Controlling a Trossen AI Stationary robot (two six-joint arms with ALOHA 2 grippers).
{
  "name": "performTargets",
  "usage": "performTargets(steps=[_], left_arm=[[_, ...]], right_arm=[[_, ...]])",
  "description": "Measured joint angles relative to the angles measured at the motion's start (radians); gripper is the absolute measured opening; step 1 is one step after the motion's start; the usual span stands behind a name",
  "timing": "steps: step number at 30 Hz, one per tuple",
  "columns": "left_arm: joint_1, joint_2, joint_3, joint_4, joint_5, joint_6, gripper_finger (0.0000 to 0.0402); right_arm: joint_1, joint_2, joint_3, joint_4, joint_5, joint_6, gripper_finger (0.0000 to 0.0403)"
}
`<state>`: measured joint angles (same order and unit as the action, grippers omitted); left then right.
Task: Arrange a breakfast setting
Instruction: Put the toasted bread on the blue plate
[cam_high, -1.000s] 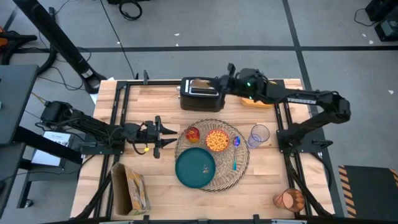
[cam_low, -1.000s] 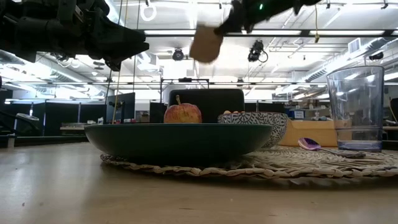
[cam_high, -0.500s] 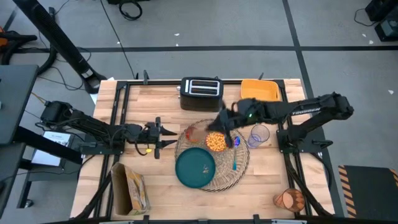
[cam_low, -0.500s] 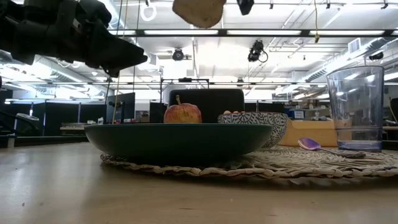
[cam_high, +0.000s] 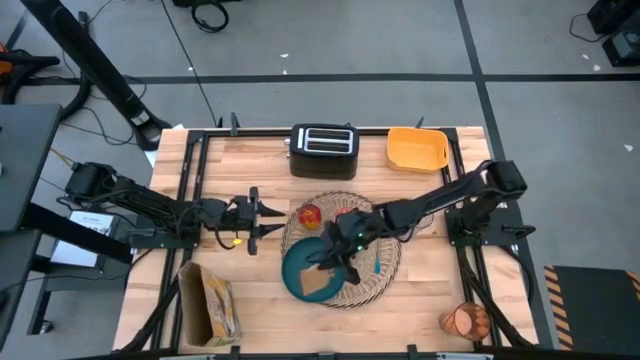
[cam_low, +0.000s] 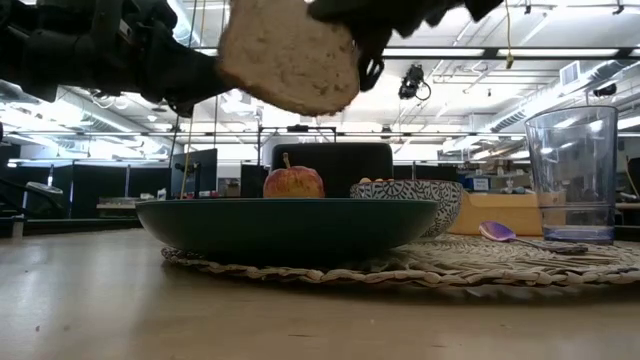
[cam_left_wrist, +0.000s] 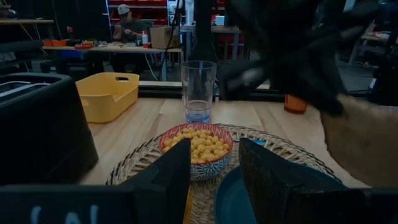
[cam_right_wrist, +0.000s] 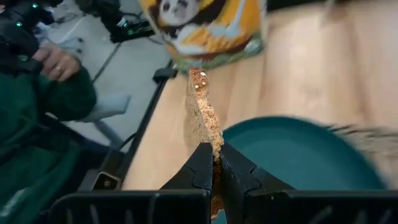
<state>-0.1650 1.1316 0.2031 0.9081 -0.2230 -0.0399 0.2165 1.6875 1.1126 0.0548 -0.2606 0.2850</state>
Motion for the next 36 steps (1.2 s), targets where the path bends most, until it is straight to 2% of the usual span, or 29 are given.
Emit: performTargets(steps=[4, 13, 27, 36], left_arm=[[0.000, 0.000, 0.000, 0.000, 0.000, 0.000, 0.0144], [0.000, 0.000, 0.000, 0.002, 0.000, 0.000, 0.0144], [0.000, 0.000, 0.000, 0.001, 0.000, 0.000, 0.0144], [0.000, 0.000, 0.000, -0.002, 0.000, 0.000, 0.0144]], right_arm=[[-0.012, 0.058, 0.000, -0.010, -0.054, 0.059, 0.0016], [-0.068, 0.144, 0.000, -0.003, -0.058, 0.125, 0.0016], [-0.083, 0.193, 0.001, 0.019, -0.073, 0.135, 0.0028], [-0.082, 0.193, 0.001, 0.007, -0.038, 0.105, 0.0076]])
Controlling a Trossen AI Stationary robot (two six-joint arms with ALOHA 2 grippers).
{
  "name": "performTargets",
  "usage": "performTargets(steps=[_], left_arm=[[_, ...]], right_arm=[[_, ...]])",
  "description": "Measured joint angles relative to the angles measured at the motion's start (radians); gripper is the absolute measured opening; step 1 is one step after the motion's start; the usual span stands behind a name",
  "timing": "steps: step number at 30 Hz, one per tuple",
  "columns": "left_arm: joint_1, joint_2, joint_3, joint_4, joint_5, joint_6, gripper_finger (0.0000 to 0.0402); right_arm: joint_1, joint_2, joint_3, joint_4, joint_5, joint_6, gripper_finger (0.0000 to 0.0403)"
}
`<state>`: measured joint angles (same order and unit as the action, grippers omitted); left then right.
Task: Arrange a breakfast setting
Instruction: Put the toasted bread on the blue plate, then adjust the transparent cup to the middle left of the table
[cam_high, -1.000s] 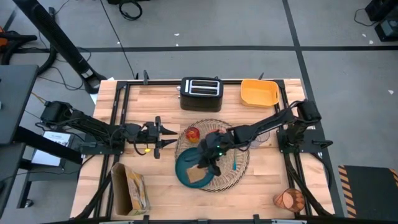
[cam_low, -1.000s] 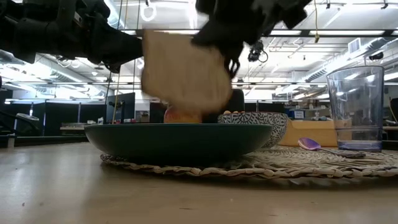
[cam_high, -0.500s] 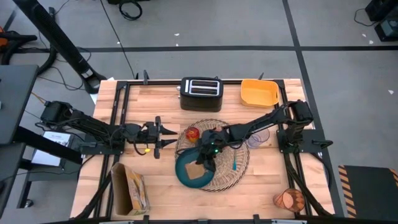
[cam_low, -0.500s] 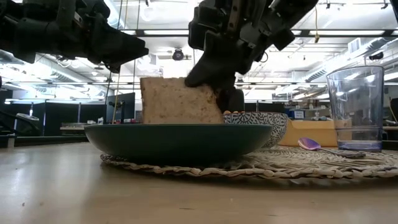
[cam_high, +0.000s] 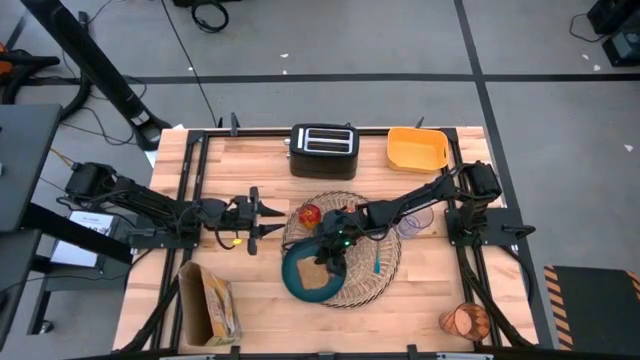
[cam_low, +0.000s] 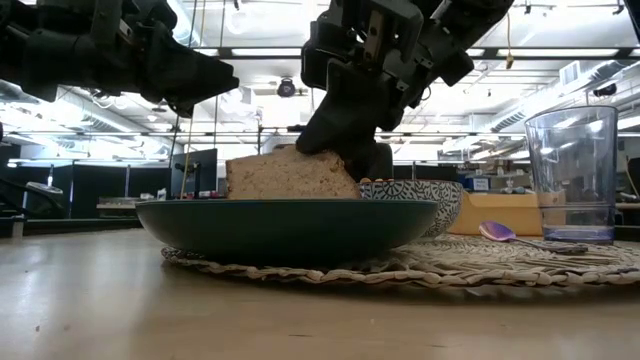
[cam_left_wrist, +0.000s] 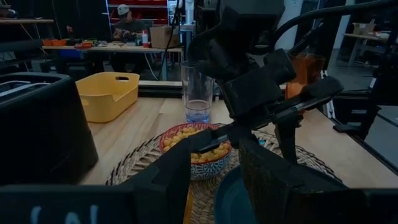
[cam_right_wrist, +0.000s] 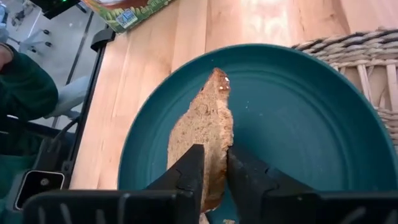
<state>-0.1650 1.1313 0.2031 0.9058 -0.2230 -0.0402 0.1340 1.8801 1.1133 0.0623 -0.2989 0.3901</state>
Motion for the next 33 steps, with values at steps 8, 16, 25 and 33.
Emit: performTargets(steps=[8, 16, 25, 33], left_arm=[[0.000, 0.000, 0.000, -0.002, 0.000, 0.000, 0.0144], [0.000, 0.000, 0.000, -0.003, 0.000, 0.000, 0.0144], [-0.002, 0.000, 0.000, 0.030, 0.051, 0.000, 0.0144], [-0.049, 0.000, 0.000, 0.092, 0.187, 0.081, 0.0144]], right_arm=[[-0.001, -0.014, -0.001, -0.007, 0.015, -0.018, 0.0108], [-0.001, -0.130, -0.001, -0.112, 0.110, -0.071, 0.0109], [0.047, -0.314, -0.001, -0.265, 0.319, -0.133, 0.0110], [0.114, -0.414, -0.001, -0.355, 0.446, -0.123, 0.0110]])
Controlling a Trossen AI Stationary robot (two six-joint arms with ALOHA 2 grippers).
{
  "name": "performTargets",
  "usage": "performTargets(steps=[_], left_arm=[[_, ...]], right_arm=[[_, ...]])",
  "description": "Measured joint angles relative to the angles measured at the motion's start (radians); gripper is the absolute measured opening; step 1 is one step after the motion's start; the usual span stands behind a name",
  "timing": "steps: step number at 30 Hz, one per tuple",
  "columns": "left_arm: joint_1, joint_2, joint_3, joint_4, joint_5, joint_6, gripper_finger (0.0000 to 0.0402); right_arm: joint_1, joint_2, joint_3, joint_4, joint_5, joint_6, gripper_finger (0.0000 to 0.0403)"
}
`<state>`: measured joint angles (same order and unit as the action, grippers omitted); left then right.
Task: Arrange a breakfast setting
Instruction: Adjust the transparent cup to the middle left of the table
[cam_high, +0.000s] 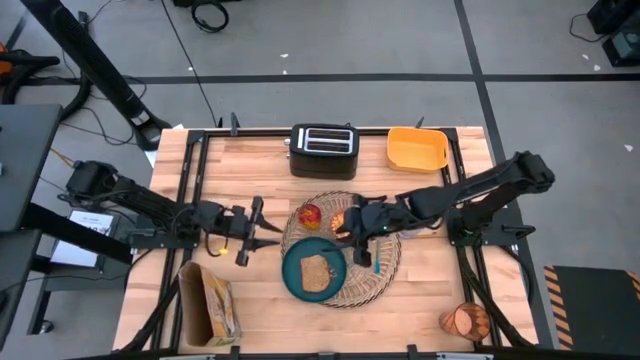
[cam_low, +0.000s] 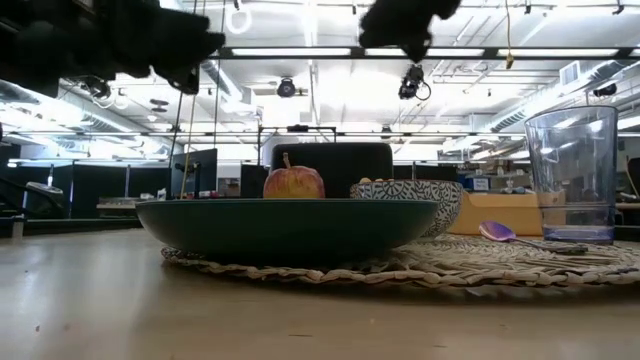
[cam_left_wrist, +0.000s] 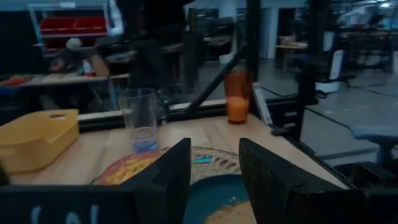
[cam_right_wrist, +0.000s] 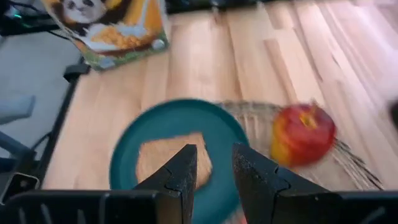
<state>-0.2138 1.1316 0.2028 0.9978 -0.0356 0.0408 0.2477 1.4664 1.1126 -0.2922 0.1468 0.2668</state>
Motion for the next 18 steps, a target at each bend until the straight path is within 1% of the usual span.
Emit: performTargets(steps=[2, 5, 7, 9, 14, 18], left_arm=[[-0.019, 0.000, 0.000, 0.006, 0.002, 0.022, 0.0144], [-0.035, 0.000, 0.000, 0.011, 0.002, 0.032, 0.0144], [-0.038, 0.000, 0.000, 0.017, 0.002, 0.032, 0.0144], [-0.037, 0.000, 0.000, 0.018, 0.000, 0.033, 0.0144], [-0.036, 0.000, 0.000, 0.021, -0.001, 0.035, 0.0144], [-0.036, 0.000, 0.000, 0.020, -0.003, 0.035, 0.0144]], right_arm=[[0.007, -0.026, 0.000, -0.094, 0.034, 0.038, 0.0110], [0.009, -0.053, 0.000, -0.255, 0.120, 0.113, 0.0110], [0.008, -0.056, 0.000, -0.356, 0.165, 0.151, 0.0110], [0.001, -0.054, 0.000, -0.421, 0.196, 0.178, 0.0110], [-0.034, -0.046, 0.000, -0.524, 0.198, 0.178, 0.0110], [-0.091, -0.046, 0.000, -0.606, 0.192, 0.154, 0.0110]])
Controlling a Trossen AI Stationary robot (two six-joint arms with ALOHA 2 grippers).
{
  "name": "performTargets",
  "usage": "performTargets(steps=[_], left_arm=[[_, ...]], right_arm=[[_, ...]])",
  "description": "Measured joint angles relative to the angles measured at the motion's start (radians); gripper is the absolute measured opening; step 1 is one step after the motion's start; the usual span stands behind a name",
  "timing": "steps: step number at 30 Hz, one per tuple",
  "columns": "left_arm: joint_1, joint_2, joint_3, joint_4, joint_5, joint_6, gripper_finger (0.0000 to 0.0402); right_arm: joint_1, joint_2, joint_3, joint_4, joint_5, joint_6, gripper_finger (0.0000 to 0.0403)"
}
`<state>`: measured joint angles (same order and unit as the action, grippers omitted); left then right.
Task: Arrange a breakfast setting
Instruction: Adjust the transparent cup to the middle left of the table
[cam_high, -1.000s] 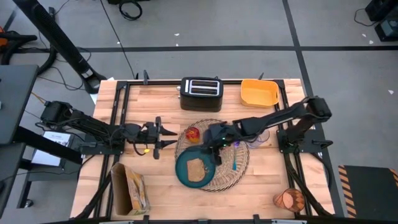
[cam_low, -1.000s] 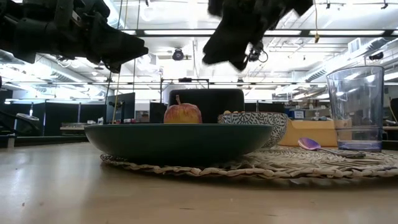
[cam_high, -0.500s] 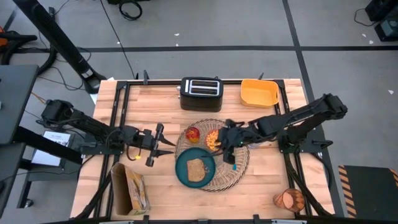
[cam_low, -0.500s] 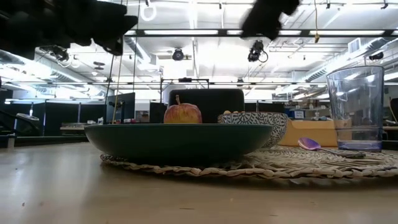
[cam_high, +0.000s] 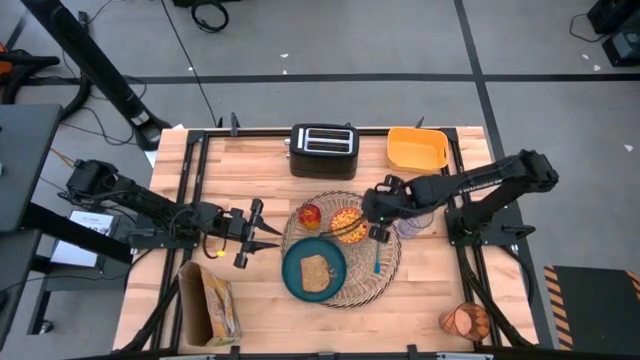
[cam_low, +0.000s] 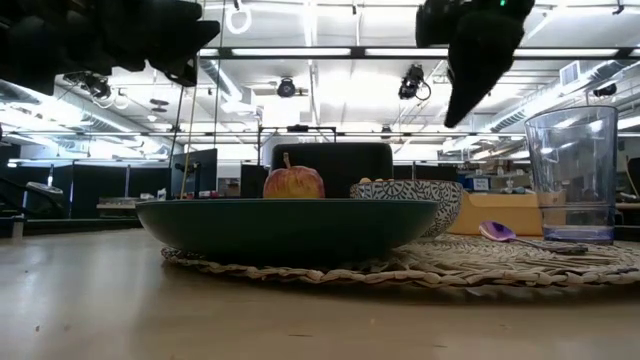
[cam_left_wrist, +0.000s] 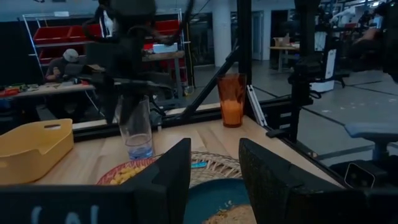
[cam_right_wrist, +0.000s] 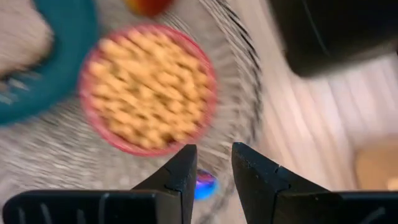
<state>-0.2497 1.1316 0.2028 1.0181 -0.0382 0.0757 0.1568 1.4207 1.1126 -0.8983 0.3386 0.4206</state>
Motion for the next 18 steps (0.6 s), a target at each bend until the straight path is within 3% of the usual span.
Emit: performTargets(steps=[11, 18], left_arm=[[0.000, 0.000, 0.000, -0.002, -0.002, -0.001, 0.0144], [0.000, 0.000, 0.000, -0.003, -0.002, -0.004, 0.0144]], right_arm=[[-0.123, 0.110, 0.000, -0.126, -0.122, -0.106, 0.0110], [-0.141, 0.168, 0.000, -0.212, -0.134, -0.110, 0.0110]])
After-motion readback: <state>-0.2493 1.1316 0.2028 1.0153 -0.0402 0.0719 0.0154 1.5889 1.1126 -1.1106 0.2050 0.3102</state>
